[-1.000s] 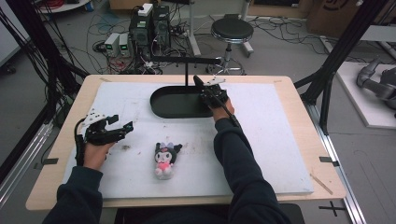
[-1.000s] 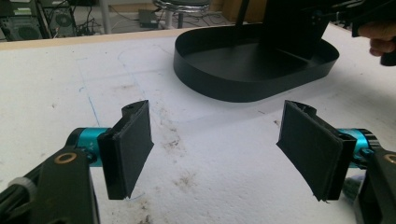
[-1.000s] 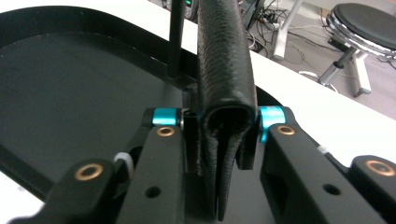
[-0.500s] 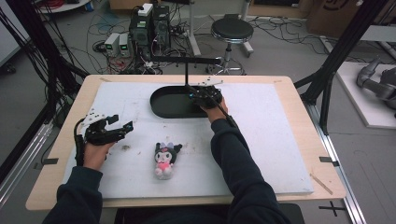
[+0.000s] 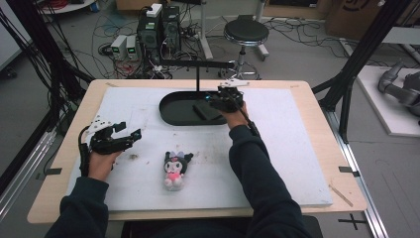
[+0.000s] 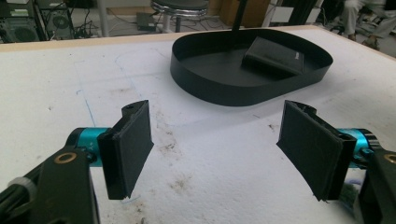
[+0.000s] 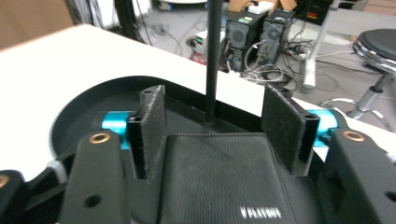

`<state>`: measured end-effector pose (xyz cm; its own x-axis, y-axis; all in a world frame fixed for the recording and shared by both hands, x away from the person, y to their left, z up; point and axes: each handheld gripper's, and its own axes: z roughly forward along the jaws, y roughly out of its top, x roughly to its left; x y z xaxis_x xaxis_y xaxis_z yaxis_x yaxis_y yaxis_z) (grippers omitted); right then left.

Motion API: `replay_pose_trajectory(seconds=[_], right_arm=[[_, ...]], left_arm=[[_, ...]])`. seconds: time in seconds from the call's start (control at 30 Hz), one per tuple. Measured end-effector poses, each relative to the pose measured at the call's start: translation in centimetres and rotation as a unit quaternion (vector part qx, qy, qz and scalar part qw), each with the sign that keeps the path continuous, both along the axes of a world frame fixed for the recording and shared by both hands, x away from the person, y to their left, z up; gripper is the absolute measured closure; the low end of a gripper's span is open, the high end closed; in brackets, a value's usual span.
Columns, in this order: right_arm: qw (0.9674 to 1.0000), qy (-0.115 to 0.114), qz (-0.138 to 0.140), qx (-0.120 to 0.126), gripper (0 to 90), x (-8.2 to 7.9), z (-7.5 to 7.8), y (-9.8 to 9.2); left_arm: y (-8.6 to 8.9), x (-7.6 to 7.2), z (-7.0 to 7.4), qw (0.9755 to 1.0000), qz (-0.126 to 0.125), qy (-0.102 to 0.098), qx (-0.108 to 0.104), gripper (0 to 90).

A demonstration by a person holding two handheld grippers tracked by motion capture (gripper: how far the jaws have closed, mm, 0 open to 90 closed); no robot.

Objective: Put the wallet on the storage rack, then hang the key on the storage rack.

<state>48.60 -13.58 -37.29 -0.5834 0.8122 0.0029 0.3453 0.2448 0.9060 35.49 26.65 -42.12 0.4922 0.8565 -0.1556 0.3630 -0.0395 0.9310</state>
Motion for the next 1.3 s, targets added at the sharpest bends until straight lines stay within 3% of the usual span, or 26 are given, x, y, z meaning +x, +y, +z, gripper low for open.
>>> replay_pose_trajectory(seconds=[0.03, 0.07, 0.13, 0.2, 0.23, 0.3, 0.33, 0.37, 0.43, 0.57, 0.73, 1.0, 1.3], right_arm=[[0.9998, 0.016, 0.013, -0.003, 34.0, -0.4, 0.6, -0.8], [0.9981, 0.048, 0.036, -0.017, 31.0, -1.5, 1.6, -2.7], [0.998, 0.037, 0.043, -0.027, 30.8, -2.4, 1.9, -3.6], [0.9975, 0.01, 0.046, -0.052, 26.4, -5.0, 2.3, -6.3], [0.9975, 0.01, 0.046, -0.052, 26.4, -5.0, 2.3, -6.3], [0.9976, 0.004, 0.044, -0.052, 25.2, -6.6, 2.2, -8.2], [0.9978, -0.004, 0.037, -0.056, 24.5, -8.1, 1.7, -10.0], [0.9978, -0.004, 0.037, -0.056, 24.5, -8.1, 1.7, -10.0], [0.9974, 0.0, 0.027, -0.067, 23.0, -10.0, 0.5, -12.4], [0.9975, 0.014, 0.009, -0.069, 22.2, -11.4, -1.0, -14.1], [0.9969, 0.037, -0.017, -0.067, 22.0, -11.6, -2.6, -15.6], [0.996, 0.028, -0.022, -0.082, 22.0, -11.6, -2.6, -15.4], [0.9966, 0.014, -0.037, -0.072, 22.1, -11.9, -2.3, -15.9]], left_arm=[[0.0, -0.1, 0.1, 1.0, 0.002, -0.001, -0.004, 25.4], [0.0, -0.1, 0.1, 1.0, 0.002, -0.002, -0.005, 24.9], [-0.1, -0.1, 0.1, 0.9999, 0.003, -0.004, -0.012, 23.7], [-0.1, -0.1, 0.2, 0.9998, 0.005, -0.008, -0.016, 21.2], [-0.1, -0.2, 0.3, 0.9998, 0.007, -0.01, -0.016, 21.2], [-0.1, -0.2, 0.4, 0.9997, 0.011, -0.016, -0.017, 20.8], [-0.1, -0.3, 0.4, 0.9996, 0.012, -0.016, -0.017, 19.2], [-0.1, -0.3, 0.4, 0.9996, 0.012, -0.018, -0.016, 19.2], [-0.1, -0.4, 0.5, 0.9996, 0.009, -0.016, -0.019, 19.0], [-0.2, -0.4, 0.6, 0.9995, 0.008, -0.022, -0.023, 19.0], [-0.3, -0.4, 0.5, 0.9998, 0.001, -0.018, -0.012, 19.0], [-0.6, -0.4, 0.5, 0.9999, -0.004, -0.011, -0.003, 19.2], [-1.0, -0.6, 0.6, 0.9999, -0.013, -0.011, -0.003, 19.2]])
